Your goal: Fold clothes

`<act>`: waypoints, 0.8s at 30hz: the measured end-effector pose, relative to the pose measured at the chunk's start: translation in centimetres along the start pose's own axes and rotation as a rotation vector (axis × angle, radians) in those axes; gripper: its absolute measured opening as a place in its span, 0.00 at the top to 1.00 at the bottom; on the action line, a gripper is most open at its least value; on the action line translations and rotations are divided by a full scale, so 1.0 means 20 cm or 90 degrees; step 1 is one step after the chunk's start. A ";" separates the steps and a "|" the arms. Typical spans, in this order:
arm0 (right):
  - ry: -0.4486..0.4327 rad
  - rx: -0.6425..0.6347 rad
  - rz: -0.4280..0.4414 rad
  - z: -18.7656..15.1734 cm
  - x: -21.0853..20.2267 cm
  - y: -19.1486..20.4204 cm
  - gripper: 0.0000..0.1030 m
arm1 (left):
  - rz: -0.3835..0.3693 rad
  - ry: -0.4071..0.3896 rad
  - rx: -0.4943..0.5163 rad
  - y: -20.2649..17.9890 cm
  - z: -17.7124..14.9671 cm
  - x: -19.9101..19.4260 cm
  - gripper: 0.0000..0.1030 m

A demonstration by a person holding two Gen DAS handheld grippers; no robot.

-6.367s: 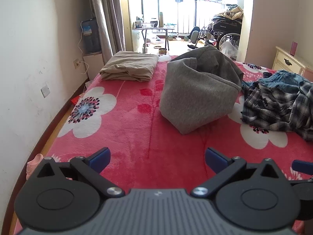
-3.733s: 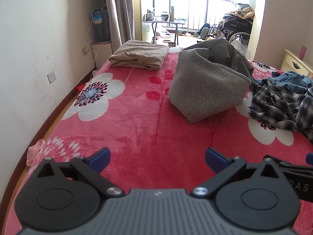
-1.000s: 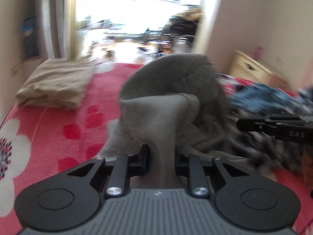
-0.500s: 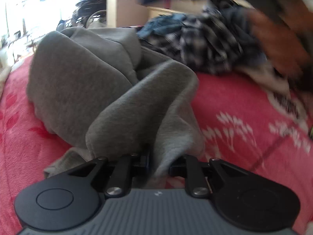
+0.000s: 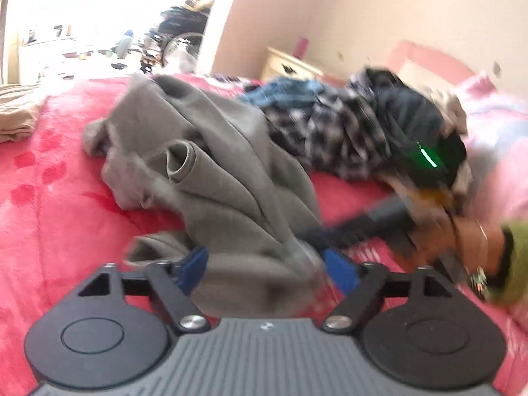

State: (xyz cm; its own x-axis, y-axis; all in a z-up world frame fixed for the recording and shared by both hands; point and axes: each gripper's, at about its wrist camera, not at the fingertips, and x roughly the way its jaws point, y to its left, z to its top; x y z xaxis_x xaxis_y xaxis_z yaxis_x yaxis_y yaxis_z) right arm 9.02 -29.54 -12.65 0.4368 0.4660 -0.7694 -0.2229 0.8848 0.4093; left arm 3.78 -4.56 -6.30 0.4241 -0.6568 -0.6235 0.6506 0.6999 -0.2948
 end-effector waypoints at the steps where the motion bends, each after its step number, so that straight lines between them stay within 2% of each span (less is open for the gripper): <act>1: 0.003 -0.001 0.003 -0.06 -0.04 0.01 0.53 | 0.015 -0.006 -0.008 0.02 0.02 0.02 0.15; 4: 0.010 0.005 0.018 -0.15 -0.12 0.04 0.53 | 0.053 -0.003 -0.049 0.09 0.09 0.11 0.14; 7: 0.049 -0.004 0.020 -0.24 -0.15 0.07 0.56 | 0.090 -0.001 -0.099 0.16 0.14 0.23 0.14; 9: 0.081 -0.019 0.017 -0.32 -0.14 0.10 0.56 | 0.110 0.001 -0.128 0.19 0.15 0.30 0.14; 11: 0.071 -0.074 -0.002 -0.37 -0.16 0.17 0.56 | 0.125 0.002 -0.138 0.21 0.16 0.37 0.15; 12: 0.070 -0.084 -0.006 -0.38 -0.18 0.20 0.55 | 0.136 0.004 -0.138 0.21 0.15 0.41 0.19; 13: 0.070 -0.089 -0.006 -0.38 -0.19 0.21 0.55 | 0.145 0.012 -0.138 0.22 0.15 0.44 0.27; 14: 0.071 -0.093 -0.003 -0.38 -0.20 0.22 0.55 | 0.145 0.020 -0.139 0.22 0.14 0.47 0.33; 16: 0.063 -0.075 0.014 -0.33 -0.24 0.19 0.56 | 0.137 0.031 -0.141 0.22 0.11 0.51 0.52; 17: 0.059 -0.065 0.023 -0.30 -0.26 0.17 0.56 | 0.133 0.032 -0.135 0.21 0.10 0.51 0.55; 19: 0.002 -0.031 0.043 -0.19 -0.36 0.12 0.55 | 0.127 0.037 -0.102 0.18 0.06 0.50 0.63; 22: -0.119 -0.005 0.057 0.01 -0.50 0.08 0.53 | 0.108 0.060 -0.073 0.12 0.01 0.50 0.65; 24: -0.178 -0.044 0.025 0.11 -0.51 0.11 0.48 | 0.100 0.070 -0.063 0.09 -0.01 0.49 0.65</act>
State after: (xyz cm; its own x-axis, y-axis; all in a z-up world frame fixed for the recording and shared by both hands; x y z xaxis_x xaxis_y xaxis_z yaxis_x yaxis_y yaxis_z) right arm 5.99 -32.34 -2.86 0.6482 0.4885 -0.5841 -0.2994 0.8688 0.3944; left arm 9.01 -9.66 -13.15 0.4403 -0.5071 -0.7409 0.5146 0.8188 -0.2546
